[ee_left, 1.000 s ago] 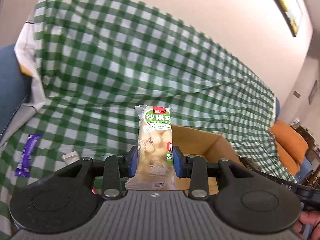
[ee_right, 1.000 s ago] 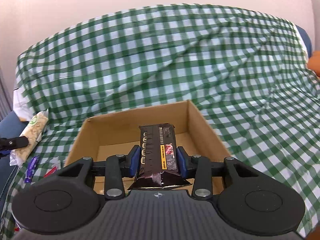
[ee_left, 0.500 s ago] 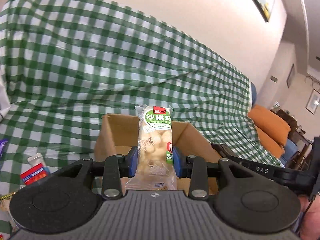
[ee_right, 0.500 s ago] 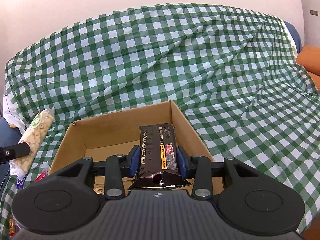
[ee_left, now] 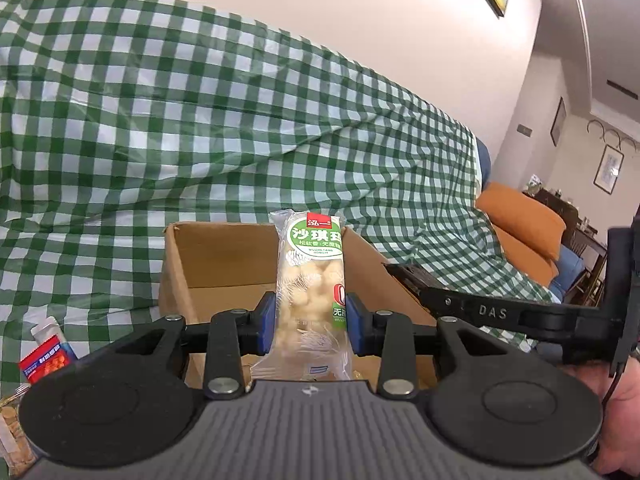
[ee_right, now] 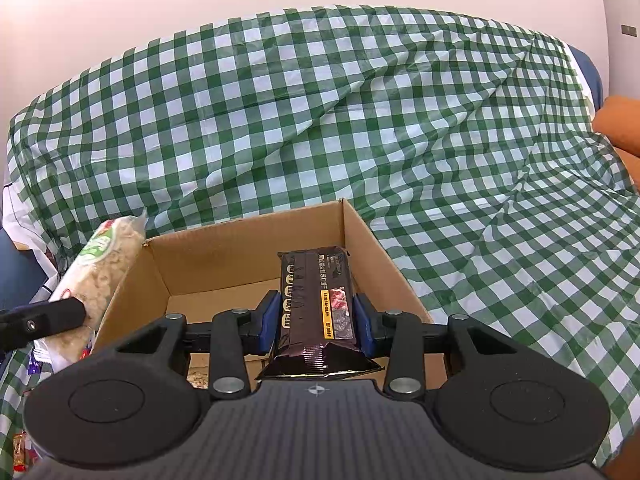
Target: Organize snacks
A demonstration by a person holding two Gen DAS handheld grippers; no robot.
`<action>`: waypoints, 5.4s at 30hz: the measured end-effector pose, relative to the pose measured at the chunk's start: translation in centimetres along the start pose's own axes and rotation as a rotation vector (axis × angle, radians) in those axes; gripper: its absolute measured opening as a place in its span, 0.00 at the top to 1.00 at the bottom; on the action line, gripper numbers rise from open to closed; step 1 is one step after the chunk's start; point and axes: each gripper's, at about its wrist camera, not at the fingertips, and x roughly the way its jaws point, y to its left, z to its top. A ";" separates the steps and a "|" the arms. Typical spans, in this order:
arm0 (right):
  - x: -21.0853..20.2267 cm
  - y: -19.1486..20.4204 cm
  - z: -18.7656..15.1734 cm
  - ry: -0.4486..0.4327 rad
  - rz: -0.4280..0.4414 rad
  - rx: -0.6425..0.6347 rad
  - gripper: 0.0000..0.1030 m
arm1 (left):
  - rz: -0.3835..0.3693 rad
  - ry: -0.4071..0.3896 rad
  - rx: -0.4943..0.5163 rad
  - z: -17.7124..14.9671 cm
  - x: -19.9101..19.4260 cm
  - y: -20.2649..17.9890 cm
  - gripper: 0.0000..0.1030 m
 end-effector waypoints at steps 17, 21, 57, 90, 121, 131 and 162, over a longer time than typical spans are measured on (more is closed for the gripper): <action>0.1 -0.2 0.1 -0.002 0.007 -0.007 0.60 | -0.013 0.015 0.049 -0.5 0.6 -0.7 0.62; 0.2 -0.1 0.1 0.001 0.010 -0.007 0.60 | -0.015 0.018 0.055 -0.6 0.6 -0.8 0.62; 0.8 -0.1 0.3 0.013 0.032 -0.034 0.60 | -0.027 0.004 0.061 -0.2 0.5 -1.0 0.61; 0.9 3.4 -0.2 0.012 0.092 -0.103 0.61 | 0.102 -0.001 0.035 -0.1 -3.1 3.0 0.58; -3.0 16.4 -4.8 -0.020 0.446 -0.442 0.62 | 0.504 0.508 -0.745 -5.9 -5.1 23.9 0.53; -3.6 21.8 -7.1 0.025 0.530 -0.540 0.62 | 0.486 0.467 -0.667 -4.8 -7.5 24.0 0.86; 0.1 29.2 -16.7 0.384 0.515 -0.866 0.56 | 0.537 0.513 -0.620 -4.7 -6.4 24.6 0.25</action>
